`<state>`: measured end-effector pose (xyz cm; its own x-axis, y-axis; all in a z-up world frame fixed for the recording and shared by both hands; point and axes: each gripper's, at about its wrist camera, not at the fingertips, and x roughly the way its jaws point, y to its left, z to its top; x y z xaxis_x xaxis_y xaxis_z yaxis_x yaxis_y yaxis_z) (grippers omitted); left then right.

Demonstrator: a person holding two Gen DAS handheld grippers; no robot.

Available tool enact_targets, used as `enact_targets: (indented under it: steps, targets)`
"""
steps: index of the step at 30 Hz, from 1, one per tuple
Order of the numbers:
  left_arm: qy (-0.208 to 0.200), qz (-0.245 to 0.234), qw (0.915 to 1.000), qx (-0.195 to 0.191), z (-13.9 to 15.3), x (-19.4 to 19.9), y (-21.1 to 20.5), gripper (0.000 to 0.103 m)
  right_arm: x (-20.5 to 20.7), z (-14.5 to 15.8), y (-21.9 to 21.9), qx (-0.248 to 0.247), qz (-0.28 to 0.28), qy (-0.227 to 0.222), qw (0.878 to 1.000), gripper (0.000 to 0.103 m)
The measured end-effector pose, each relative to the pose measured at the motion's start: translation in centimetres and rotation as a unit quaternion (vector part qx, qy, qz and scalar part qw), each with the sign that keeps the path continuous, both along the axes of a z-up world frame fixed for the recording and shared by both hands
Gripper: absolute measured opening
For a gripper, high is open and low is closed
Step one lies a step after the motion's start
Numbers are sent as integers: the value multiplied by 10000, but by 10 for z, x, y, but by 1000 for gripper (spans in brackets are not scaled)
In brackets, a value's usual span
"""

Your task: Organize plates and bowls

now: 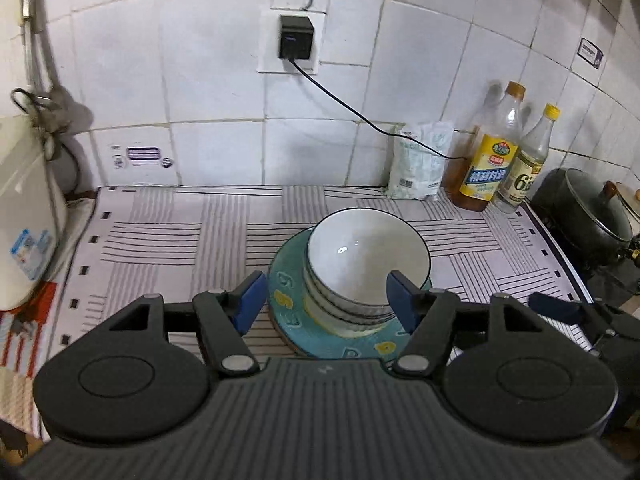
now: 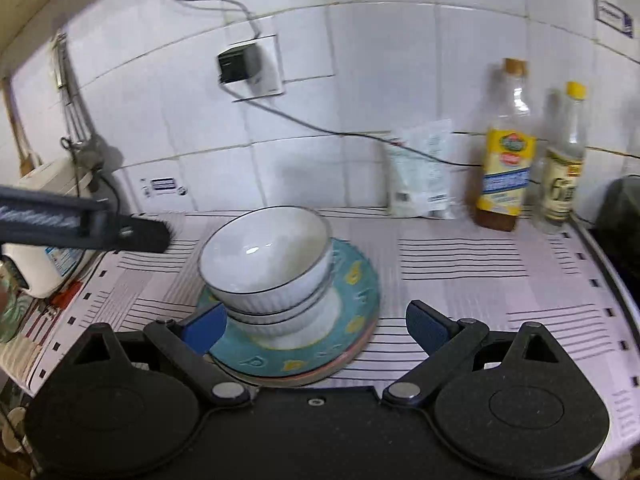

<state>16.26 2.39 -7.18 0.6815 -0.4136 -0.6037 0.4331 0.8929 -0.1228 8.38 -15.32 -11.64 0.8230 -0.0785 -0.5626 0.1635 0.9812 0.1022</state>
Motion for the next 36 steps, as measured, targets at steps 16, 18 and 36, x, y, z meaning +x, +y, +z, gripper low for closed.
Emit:
enact_targets:
  steps: [16,18,36]
  targets:
    - [-17,273,9992,291,20,-80,13,88,-61,46,1,-347,-449,470,9973,101]
    - [6,300,9989,368,20,-88,13,91,-67,47,-2,-181,-493,455,9976,101]
    - [-65,560,9966,601,25,-143,29,95,-112,65,16,-673,-786,592,9929,101]
